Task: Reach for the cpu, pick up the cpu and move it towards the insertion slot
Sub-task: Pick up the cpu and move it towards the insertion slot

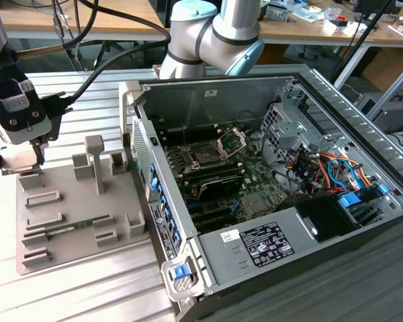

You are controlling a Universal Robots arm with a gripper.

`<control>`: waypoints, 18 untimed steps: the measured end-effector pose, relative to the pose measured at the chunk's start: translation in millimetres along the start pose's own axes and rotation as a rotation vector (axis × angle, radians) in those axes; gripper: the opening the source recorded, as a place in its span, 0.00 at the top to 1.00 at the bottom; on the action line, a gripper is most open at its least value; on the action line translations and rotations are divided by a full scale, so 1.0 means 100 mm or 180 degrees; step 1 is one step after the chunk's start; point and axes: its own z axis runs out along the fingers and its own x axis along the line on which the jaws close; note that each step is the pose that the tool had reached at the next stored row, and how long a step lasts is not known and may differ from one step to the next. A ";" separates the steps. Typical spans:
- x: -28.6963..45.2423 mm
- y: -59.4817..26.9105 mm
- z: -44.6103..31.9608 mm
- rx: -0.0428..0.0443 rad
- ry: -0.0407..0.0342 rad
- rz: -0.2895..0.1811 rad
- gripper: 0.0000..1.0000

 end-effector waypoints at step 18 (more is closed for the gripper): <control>0.000 0.003 -0.062 0.0000 0.0000 0.0000 0.45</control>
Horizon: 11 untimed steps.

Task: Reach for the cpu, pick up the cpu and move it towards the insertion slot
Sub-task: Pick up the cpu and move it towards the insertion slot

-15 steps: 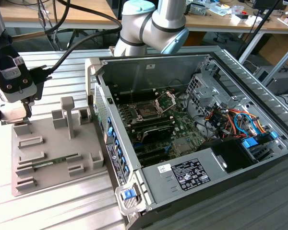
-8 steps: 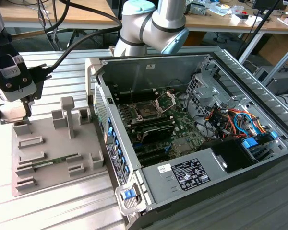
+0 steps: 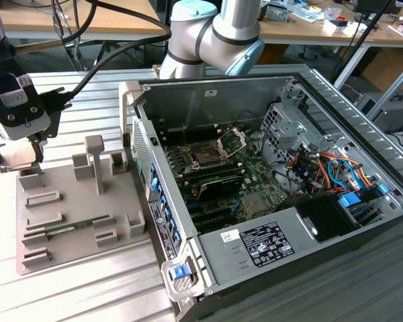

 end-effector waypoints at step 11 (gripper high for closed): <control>0.000 0.003 -0.062 0.0000 0.0000 0.0000 0.45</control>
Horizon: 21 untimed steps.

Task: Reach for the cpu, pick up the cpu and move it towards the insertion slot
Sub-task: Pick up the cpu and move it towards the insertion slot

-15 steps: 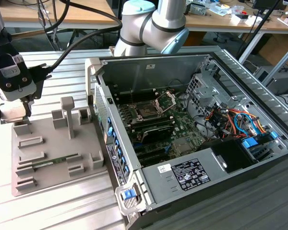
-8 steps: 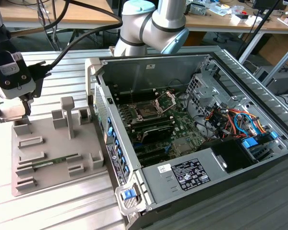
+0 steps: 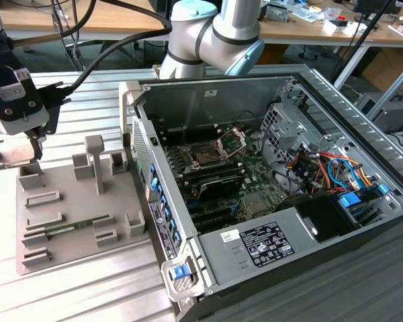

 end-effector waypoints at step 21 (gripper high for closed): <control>0.000 0.003 -0.066 0.0000 0.0000 0.0000 0.45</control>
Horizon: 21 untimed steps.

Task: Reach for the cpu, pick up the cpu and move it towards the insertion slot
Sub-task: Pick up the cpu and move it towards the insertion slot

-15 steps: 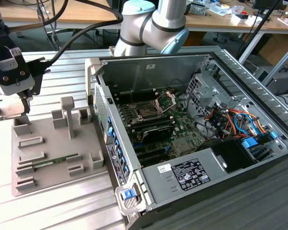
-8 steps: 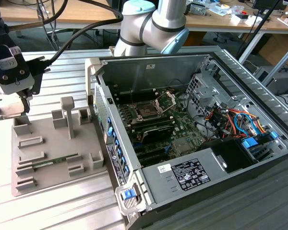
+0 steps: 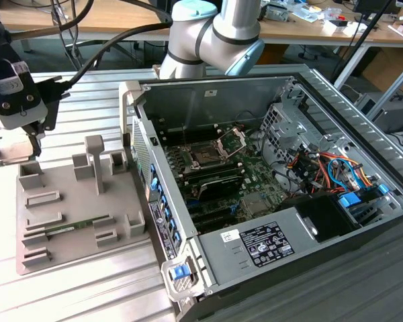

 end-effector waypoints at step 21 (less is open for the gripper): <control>0.000 0.002 -0.059 0.0000 0.0000 0.0000 0.45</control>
